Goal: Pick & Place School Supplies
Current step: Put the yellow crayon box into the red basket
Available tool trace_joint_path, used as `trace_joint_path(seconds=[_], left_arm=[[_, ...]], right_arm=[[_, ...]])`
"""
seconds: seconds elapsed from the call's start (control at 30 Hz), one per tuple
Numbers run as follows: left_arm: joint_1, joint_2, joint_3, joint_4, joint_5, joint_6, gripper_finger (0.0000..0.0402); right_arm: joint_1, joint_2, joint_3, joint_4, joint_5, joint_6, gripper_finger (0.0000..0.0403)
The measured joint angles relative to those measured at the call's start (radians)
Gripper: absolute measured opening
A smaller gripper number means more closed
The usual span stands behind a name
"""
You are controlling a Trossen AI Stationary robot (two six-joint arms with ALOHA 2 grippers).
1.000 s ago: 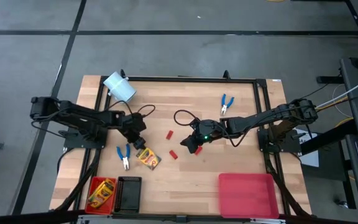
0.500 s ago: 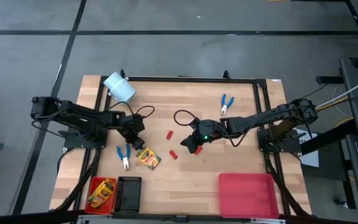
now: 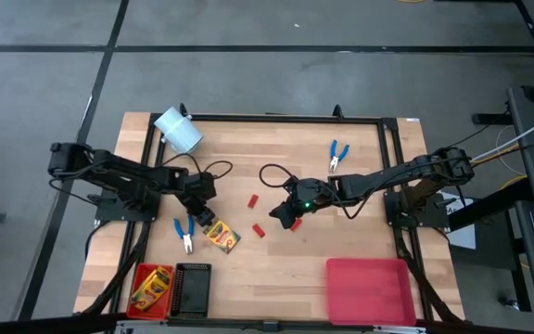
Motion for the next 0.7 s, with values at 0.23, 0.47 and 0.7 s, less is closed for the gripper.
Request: trace_joint_path(seconds=[0.23, 0.47, 0.7], left_arm=[[0.0, 0.042, 0.0, 0.063, 0.016, -0.008, 0.0129], [0.0, 0.071, 0.0, 0.108, 0.032, -0.008, 0.0129], [0.0, 0.072, 0.0, 0.104, 0.022, 0.0, 0.0105]], right_arm=[[0.0, 0.0, 0.0, 0.0, -0.022, -0.008, 0.0107], [0.0, 0.0, 0.0, -0.005, -0.024, -0.012, 0.0107], [0.0, 0.0, 0.0, -0.005, -0.023, -0.011, 0.0107]])
